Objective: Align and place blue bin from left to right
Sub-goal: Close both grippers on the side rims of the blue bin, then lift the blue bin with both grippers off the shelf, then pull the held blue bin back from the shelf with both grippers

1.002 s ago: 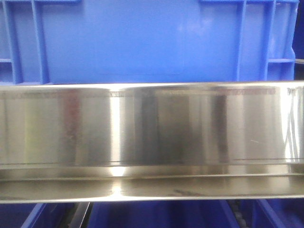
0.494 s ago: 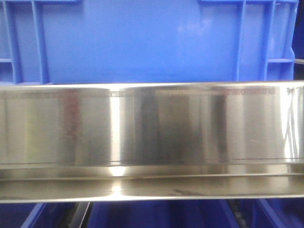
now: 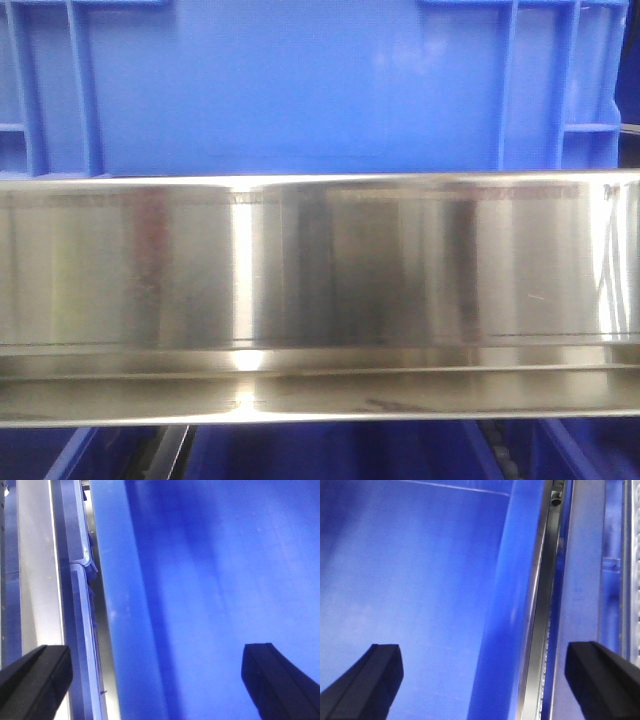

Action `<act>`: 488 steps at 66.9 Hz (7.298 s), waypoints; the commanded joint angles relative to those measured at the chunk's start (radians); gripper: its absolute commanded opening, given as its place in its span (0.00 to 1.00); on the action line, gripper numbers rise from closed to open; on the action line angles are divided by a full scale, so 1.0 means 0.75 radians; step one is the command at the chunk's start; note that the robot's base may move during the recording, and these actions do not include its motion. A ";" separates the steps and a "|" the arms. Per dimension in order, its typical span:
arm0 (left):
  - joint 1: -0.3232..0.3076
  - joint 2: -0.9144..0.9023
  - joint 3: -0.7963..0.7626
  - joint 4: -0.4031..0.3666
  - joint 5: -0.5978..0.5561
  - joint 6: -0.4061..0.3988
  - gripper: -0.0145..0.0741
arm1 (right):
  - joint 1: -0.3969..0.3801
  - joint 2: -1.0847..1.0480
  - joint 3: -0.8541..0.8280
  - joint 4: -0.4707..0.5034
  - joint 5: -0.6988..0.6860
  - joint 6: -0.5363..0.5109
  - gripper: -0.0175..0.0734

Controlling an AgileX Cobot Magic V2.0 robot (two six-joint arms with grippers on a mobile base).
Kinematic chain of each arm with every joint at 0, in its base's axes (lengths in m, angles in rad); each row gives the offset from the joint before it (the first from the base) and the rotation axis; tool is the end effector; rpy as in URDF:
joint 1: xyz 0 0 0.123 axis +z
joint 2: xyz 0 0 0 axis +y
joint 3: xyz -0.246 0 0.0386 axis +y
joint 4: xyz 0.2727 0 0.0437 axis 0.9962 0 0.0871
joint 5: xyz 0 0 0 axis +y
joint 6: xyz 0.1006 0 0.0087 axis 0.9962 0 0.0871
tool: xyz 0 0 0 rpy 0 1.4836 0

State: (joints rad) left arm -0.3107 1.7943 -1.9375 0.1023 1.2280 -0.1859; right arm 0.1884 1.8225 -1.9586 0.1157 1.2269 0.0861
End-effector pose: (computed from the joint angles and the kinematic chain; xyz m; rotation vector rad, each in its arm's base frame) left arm 0.3937 -0.1162 0.3521 0.1673 2.5550 -0.0532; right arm 0.4075 0.0889 0.3473 -0.1228 2.5816 0.2572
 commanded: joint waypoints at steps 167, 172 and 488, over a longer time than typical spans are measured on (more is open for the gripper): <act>-0.002 -0.319 -0.029 -0.162 -0.088 -0.014 0.04 | -0.006 -0.288 -0.007 0.008 -0.149 -0.009 0.12; -0.002 -0.319 -0.029 -0.162 -0.088 -0.014 0.04 | -0.006 -0.288 -0.007 0.008 -0.149 -0.009 0.12; -0.002 -0.316 -0.029 -0.118 -0.623 -0.014 0.04 | -0.006 -0.270 -0.007 0.008 -0.191 -0.009 0.12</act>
State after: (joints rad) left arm -0.3107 1.5835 -1.9468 0.0193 0.8766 -0.2141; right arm 0.1820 1.6397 -1.9504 0.1139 1.1540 0.1151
